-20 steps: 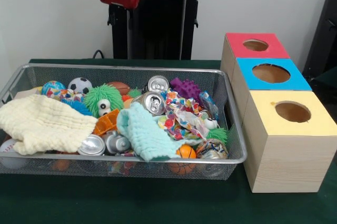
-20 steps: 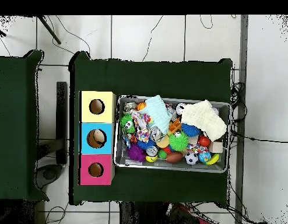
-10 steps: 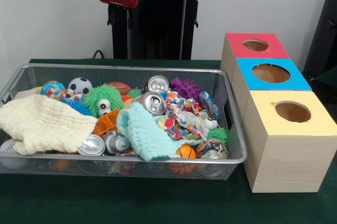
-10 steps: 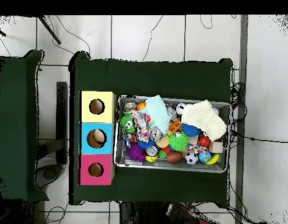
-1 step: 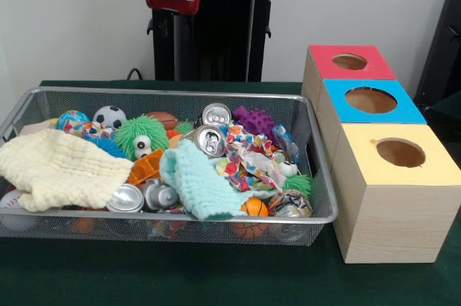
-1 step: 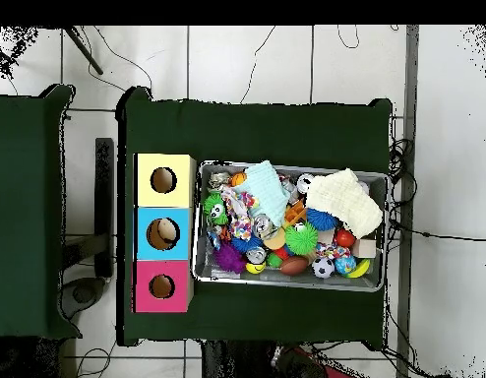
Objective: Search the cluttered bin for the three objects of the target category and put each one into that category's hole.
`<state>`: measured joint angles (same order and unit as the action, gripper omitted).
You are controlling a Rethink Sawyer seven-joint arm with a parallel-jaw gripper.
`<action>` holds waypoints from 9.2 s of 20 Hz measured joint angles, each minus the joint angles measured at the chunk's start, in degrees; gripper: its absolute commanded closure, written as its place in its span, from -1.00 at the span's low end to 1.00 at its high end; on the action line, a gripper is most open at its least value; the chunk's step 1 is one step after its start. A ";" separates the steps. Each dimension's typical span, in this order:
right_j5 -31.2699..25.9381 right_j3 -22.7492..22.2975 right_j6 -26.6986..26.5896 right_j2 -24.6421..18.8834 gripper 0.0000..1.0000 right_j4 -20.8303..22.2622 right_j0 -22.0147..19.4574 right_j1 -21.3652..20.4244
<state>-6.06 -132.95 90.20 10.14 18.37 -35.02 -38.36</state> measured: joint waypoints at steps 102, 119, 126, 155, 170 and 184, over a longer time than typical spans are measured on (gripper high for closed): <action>4.27 -0.18 0.13 -0.27 -1.00 -6.65 15.29 9.22; 4.31 -0.17 0.18 -1.02 -1.00 -11.59 20.15 10.83; 4.34 -0.17 0.19 -1.52 -1.00 -14.18 23.62 10.86; 4.34 -0.18 0.19 -2.51 -1.00 -23.47 31.28 11.18; 4.33 0.70 0.19 -3.58 -1.00 -28.25 36.00 13.57; 4.33 4.74 0.19 -3.75 -1.00 -29.36 37.62 16.14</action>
<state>-1.73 -128.21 90.38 6.39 -10.99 2.60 -22.22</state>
